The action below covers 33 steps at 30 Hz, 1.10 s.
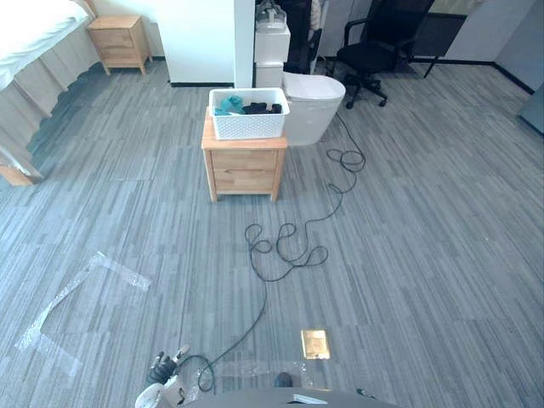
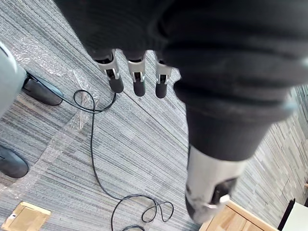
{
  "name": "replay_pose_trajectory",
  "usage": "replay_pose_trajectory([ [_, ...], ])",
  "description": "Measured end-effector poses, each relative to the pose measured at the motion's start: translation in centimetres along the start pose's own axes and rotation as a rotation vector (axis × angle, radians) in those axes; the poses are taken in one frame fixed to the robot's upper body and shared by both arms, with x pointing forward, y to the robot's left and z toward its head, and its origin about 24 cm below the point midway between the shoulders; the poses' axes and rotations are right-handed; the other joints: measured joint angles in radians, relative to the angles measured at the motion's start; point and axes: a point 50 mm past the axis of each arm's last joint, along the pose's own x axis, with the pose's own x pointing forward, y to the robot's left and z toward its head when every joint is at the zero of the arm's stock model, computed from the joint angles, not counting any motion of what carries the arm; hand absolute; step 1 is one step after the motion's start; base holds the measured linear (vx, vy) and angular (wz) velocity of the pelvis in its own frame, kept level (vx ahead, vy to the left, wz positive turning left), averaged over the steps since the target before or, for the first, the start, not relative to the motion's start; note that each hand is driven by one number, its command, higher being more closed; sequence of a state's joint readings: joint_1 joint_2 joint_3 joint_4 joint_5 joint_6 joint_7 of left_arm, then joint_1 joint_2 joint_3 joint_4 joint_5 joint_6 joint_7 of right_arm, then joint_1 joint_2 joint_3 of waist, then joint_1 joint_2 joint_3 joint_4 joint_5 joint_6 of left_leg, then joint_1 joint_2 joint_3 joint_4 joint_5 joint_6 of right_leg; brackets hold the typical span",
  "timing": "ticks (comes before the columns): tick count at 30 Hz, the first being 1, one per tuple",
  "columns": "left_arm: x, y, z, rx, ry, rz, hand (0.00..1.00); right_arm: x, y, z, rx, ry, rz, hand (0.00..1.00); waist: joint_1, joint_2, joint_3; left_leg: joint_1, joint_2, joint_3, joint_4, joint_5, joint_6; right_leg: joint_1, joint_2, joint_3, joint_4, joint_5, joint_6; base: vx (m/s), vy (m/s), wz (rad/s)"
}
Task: Pick up the laundry basket with both hands and put the clothes into the washing machine.
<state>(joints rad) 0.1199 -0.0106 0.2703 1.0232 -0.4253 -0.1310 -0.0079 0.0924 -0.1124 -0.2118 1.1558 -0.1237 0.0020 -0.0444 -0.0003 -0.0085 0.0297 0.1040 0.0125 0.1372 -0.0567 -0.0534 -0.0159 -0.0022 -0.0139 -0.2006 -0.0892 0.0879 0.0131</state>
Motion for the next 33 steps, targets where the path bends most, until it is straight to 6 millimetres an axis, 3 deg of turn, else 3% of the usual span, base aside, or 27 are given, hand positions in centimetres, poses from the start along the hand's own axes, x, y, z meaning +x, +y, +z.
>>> replay_pose_trajectory([
  [33,0.33,-0.01,0.67,0.053,-0.010,0.057,0.00,0.15,0.63,1.09,-0.052,-0.027,0.027,0.00,-0.001,-0.022,0.013,0.004,0.002,0.003,0.002,-0.002,-0.002,0.004,0.002,0.003,0.000,0.000,0.000,-0.01,0.002,0.00],
])
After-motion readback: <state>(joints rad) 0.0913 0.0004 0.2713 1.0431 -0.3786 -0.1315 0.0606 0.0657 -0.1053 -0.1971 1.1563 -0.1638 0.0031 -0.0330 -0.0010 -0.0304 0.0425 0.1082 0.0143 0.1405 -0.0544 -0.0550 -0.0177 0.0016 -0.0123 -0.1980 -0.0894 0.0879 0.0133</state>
